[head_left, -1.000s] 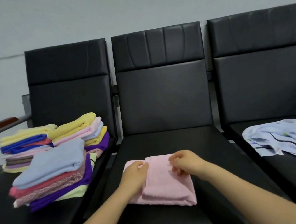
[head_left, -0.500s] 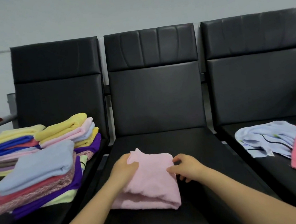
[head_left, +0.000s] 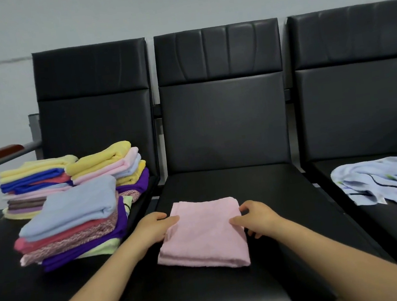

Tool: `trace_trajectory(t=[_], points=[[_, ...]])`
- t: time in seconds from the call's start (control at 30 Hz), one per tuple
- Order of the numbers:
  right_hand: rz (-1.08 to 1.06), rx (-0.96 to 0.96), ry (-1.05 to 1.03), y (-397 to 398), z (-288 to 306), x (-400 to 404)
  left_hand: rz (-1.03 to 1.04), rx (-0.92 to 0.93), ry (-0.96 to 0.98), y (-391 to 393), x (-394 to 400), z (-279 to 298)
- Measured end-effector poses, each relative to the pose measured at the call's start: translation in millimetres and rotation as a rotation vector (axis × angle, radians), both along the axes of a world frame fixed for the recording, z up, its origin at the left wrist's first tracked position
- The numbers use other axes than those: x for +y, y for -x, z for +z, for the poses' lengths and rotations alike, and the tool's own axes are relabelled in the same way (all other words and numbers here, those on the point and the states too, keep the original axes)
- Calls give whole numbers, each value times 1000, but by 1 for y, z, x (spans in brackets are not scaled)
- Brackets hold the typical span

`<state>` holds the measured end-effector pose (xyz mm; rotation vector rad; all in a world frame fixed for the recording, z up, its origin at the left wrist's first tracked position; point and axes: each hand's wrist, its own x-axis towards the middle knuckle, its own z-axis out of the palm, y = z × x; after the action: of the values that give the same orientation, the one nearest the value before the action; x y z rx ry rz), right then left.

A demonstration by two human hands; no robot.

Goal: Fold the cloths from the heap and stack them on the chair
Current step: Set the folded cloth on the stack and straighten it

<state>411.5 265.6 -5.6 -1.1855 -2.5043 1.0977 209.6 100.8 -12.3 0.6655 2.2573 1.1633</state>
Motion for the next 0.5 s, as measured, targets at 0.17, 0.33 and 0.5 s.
trace_trajectory(t=[0.17,0.33,0.5], points=[[-48,96,147,5,-4,-6,-41,-221,-7,-17,8,0],[-142,134,317,16,-11,-11,-22,-239,-26,-33,19,-1],[-237,241,453,23,-16,-25,29,-209,-93,-53,24,3]])
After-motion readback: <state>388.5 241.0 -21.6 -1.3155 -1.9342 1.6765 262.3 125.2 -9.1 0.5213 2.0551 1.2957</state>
